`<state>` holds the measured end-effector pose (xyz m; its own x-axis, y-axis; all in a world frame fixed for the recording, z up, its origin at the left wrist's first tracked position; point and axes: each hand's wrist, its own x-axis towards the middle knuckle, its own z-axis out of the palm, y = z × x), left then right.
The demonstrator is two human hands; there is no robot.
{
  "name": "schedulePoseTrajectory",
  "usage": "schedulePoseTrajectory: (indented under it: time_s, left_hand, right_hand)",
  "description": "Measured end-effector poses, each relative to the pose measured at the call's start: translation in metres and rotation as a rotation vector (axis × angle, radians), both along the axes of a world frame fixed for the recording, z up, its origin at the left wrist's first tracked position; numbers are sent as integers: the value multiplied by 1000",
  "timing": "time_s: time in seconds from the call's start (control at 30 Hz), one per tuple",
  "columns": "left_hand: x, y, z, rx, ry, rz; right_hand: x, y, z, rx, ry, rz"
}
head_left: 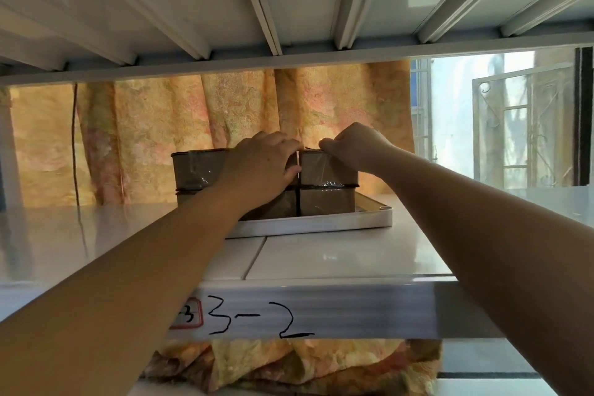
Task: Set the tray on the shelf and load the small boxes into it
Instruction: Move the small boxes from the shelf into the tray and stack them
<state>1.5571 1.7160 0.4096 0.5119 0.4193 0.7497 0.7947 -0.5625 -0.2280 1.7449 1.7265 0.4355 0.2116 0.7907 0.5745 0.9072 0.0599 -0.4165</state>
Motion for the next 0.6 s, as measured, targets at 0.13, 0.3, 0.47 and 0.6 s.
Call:
schedulePoseTrajectory:
  time_s: [0.13, 0.3, 0.47, 0.6]
  left_hand:
    - [0, 1, -3, 4, 24, 1]
    - [-2, 2, -6, 35, 46, -23]
    - [-2, -5, -9, 64, 3, -146]
    - [7, -16, -6, 105, -17, -228]
  right_hand:
    - [-7, -6, 2, -7, 15, -24]
    - [-19, -20, -9, 122, -8, -27]
    - [-23, -41, -8, 283, -60, -119]
    - [-13, -51, -14, 284, -78, -162]
